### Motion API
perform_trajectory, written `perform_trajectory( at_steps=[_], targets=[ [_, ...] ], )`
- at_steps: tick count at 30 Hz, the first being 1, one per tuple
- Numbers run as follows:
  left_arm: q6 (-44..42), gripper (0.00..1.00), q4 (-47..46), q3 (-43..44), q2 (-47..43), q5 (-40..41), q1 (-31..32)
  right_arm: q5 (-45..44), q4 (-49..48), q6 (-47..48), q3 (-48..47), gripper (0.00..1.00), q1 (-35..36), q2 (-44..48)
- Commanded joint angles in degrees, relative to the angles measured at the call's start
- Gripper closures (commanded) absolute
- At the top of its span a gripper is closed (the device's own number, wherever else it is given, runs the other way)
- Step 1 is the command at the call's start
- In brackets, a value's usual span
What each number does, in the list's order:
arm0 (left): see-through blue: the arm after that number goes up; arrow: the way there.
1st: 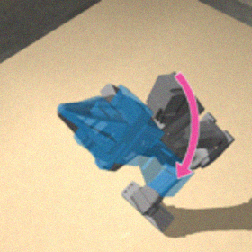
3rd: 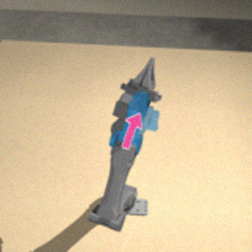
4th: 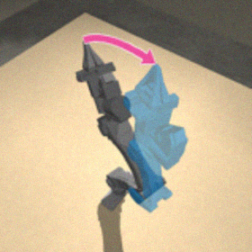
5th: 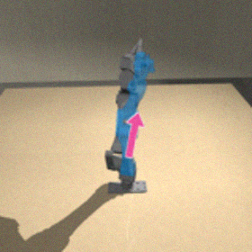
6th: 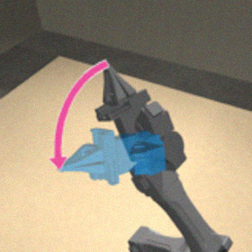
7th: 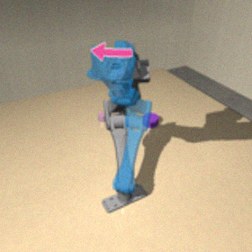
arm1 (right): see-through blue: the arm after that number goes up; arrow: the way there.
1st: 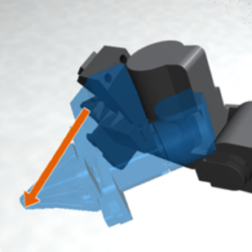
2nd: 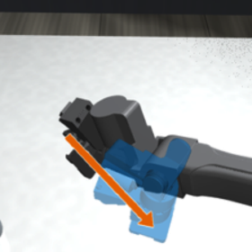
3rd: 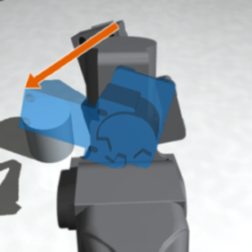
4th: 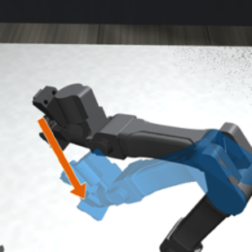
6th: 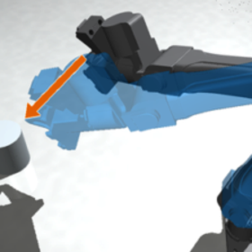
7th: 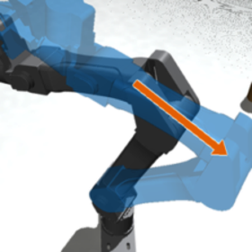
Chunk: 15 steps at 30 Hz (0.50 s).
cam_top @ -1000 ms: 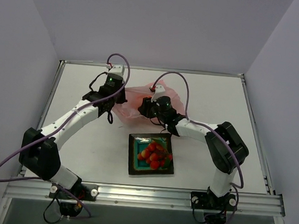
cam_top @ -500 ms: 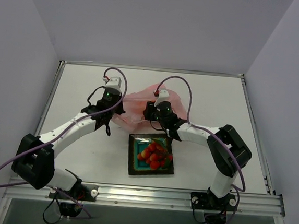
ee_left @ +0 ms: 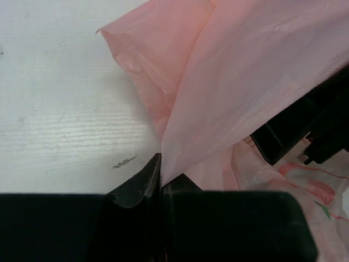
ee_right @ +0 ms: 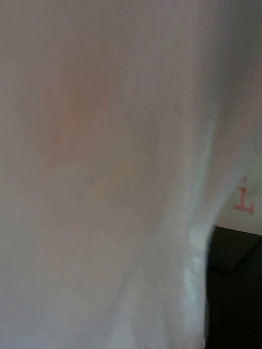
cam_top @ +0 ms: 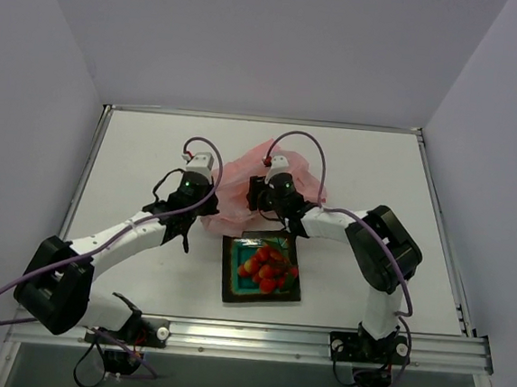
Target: Take the fake fruits out of the plastic bag
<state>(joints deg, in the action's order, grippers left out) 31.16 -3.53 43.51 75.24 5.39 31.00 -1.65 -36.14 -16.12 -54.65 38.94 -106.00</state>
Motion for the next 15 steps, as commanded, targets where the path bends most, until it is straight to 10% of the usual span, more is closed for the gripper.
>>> perform_trajectory(
  at_steps=[1,8,13,15],
  targets=[
    [-2.0,0.98,-5.2,7.6,3.4,0.5,-0.3,1.0,-1.1,2.0,-4.9,0.42,-1.8,-3.2],
    [-2.6,0.86,-9.6,10.2,9.9,-9.2,0.4,-3.1,-5.6,0.7,-11.2,0.88,-2.5,-5.9],
    [-2.0,0.05,-8.2,8.7,9.2,-11.9,0.4,-3.5,-6.4,0.1,-15.7,0.91,-2.6,-8.3],
    [-1.1,0.06,-7.4,8.7,8.7,-13.6,0.4,-3.1,-6.5,-0.1,-15.7,0.91,-2.6,-8.4]
  ],
)
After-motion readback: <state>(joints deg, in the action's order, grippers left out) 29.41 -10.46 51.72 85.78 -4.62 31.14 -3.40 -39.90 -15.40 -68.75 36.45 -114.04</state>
